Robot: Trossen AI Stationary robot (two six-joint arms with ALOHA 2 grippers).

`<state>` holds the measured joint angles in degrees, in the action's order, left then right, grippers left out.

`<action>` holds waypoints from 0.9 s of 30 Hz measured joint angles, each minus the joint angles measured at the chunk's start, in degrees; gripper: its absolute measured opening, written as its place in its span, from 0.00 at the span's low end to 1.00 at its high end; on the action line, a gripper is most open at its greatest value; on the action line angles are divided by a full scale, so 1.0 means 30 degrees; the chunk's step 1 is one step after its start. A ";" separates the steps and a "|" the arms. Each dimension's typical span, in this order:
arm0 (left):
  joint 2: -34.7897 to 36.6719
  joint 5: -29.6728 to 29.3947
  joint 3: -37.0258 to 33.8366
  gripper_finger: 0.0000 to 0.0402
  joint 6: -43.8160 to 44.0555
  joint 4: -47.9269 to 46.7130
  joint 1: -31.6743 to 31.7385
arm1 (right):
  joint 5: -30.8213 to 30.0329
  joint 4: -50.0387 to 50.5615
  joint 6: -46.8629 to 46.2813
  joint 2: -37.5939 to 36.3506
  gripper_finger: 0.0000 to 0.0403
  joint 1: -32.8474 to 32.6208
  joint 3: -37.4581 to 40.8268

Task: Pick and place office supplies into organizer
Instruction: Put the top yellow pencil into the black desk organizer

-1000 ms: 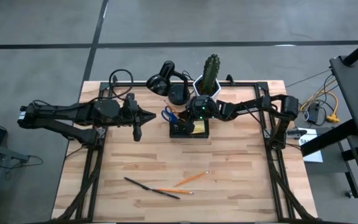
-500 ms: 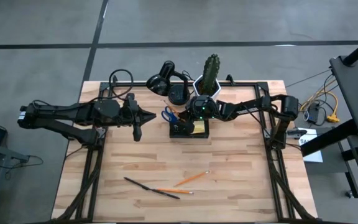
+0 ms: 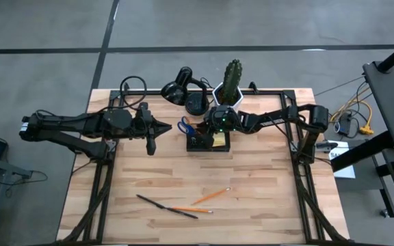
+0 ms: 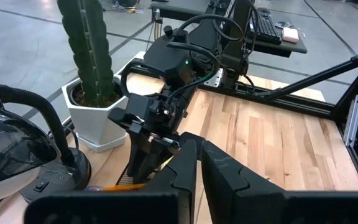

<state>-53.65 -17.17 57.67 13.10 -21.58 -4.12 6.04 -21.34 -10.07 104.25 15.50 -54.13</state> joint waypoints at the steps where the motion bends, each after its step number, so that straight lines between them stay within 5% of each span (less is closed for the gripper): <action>1: -0.0006 0.0000 0.0000 0.02 0.0007 0.0000 0.0000 | 0.0000 -0.0002 0.0000 0.0000 0.19 -0.0005 0.0000; 27: -0.0007 0.0000 0.0000 0.02 0.0007 0.0000 0.0007 | -0.0102 -0.0007 0.0339 -0.0007 0.23 -0.0886 -0.0012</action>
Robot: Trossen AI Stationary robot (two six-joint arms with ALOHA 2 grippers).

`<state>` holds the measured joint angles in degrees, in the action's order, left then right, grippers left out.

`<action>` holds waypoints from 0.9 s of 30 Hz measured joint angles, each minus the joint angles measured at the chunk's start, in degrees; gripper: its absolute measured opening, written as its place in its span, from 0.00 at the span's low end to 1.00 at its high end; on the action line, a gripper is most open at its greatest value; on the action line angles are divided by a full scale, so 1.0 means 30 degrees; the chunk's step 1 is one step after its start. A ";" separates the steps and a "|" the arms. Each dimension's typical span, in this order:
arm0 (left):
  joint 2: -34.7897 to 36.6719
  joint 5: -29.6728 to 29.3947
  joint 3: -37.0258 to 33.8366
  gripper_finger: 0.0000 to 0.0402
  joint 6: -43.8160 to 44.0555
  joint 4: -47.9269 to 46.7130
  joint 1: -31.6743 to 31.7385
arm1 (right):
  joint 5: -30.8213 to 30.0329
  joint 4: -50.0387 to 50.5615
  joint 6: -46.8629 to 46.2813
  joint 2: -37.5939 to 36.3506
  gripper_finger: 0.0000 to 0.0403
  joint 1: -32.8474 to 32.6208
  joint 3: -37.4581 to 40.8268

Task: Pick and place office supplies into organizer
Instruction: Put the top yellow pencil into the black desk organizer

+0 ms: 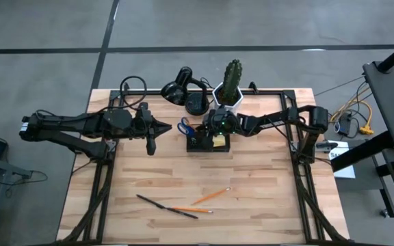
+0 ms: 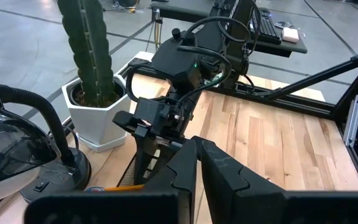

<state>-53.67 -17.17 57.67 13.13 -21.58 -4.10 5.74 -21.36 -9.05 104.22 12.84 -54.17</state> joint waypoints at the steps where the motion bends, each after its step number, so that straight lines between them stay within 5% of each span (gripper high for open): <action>1: 0.0000 0.0000 0.0000 0.02 0.0000 0.0000 -0.0007 | 0.0007 0.0014 0.0011 0.0000 0.24 0.0000 -0.0032; 18: 0.0000 0.0000 0.0000 0.02 0.0000 -0.0007 -0.0002 | 0.0102 0.0280 0.0594 -0.0658 0.27 -0.0530 -0.0884; 27: 0.0000 0.0000 0.0000 0.02 -0.0007 -0.0032 -0.0007 | 0.0071 0.4106 0.0552 -0.3491 0.24 -0.1673 -0.0906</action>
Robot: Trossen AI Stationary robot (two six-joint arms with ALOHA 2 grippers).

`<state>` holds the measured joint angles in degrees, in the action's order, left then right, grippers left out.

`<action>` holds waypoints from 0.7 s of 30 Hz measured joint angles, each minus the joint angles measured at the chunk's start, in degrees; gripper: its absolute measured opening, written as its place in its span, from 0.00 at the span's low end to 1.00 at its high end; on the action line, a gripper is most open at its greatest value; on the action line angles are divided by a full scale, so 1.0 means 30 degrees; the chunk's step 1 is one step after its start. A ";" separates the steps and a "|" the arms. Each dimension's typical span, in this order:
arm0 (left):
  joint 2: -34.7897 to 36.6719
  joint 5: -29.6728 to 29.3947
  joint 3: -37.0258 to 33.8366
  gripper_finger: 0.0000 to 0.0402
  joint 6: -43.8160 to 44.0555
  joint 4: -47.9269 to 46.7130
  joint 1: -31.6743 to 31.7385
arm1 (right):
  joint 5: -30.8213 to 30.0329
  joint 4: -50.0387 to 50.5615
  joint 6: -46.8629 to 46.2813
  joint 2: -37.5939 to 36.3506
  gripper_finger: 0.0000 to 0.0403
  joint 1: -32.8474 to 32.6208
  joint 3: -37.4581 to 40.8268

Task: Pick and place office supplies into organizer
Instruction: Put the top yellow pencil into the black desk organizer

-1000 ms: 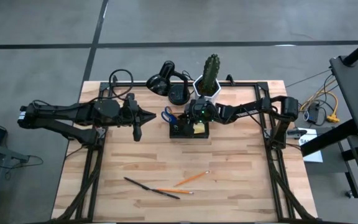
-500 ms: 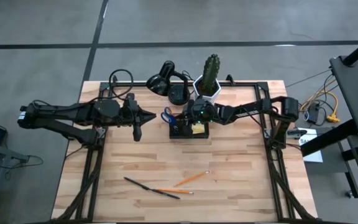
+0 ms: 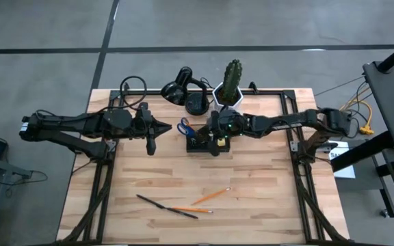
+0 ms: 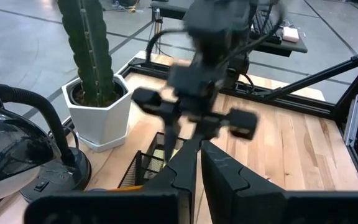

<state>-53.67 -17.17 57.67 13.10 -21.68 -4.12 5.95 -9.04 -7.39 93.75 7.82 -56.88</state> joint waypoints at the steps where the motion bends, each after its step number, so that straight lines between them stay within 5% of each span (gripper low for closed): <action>1: 0.0000 -0.0001 0.0000 0.02 0.0006 -0.0005 0.0006 | -0.0007 0.0282 0.0108 -0.0405 0.24 -0.0206 0.0000; 21: 0.0000 -0.0003 0.0000 0.02 -0.0007 -0.0129 0.0007 | -0.0886 0.4621 0.1843 -0.3571 0.40 -0.5895 0.0000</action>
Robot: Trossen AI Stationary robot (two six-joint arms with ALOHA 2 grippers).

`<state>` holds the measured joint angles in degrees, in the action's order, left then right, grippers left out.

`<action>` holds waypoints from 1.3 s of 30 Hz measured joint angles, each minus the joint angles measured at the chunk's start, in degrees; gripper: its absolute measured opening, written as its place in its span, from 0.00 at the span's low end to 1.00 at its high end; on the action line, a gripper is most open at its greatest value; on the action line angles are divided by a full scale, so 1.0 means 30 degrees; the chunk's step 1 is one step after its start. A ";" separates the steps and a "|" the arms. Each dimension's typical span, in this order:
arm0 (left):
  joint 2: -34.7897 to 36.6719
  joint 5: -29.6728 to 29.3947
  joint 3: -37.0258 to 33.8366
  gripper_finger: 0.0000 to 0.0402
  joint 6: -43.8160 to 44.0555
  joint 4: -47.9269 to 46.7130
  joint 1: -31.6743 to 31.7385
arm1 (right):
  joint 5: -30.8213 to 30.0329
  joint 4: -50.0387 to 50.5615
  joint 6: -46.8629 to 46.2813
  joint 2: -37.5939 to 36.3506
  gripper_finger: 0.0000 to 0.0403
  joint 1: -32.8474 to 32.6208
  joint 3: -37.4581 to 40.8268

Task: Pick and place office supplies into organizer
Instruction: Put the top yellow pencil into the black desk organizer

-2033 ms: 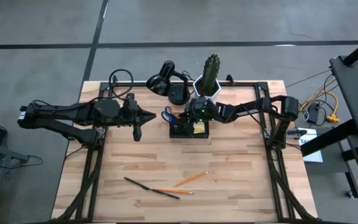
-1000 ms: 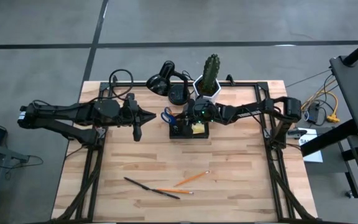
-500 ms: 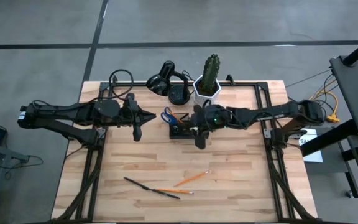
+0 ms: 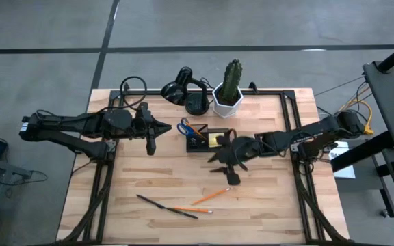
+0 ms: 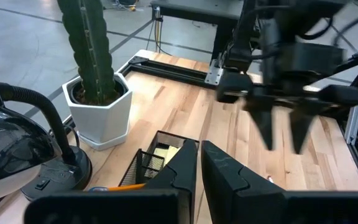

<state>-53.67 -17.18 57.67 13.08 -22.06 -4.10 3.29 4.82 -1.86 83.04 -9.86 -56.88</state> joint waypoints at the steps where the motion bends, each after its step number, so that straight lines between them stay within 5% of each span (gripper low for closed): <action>1: 0.0000 -0.0001 0.0000 0.02 0.0000 0.0000 0.0000 | 0.0009 0.0028 0.0114 -0.0013 0.40 -0.0379 -0.0007; 13: 0.0000 0.0003 0.0000 0.02 -0.0007 -0.0002 -0.0002 | -0.0109 0.1026 -0.1320 0.1048 0.43 -0.3293 -0.0373; 26: 0.0000 0.0003 0.0000 0.02 0.0000 -0.0445 -0.0007 | -0.0154 1.1246 0.0843 0.7118 0.43 -0.3535 -0.8231; 39: 0.0000 0.0003 0.0000 0.02 0.0000 -0.0544 -0.0007 | 0.1063 1.1356 0.1174 1.0473 0.43 -0.3550 -0.9020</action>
<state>-53.67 -17.17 57.67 13.08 -23.70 -4.12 6.48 38.89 1.66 114.46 -20.51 -83.94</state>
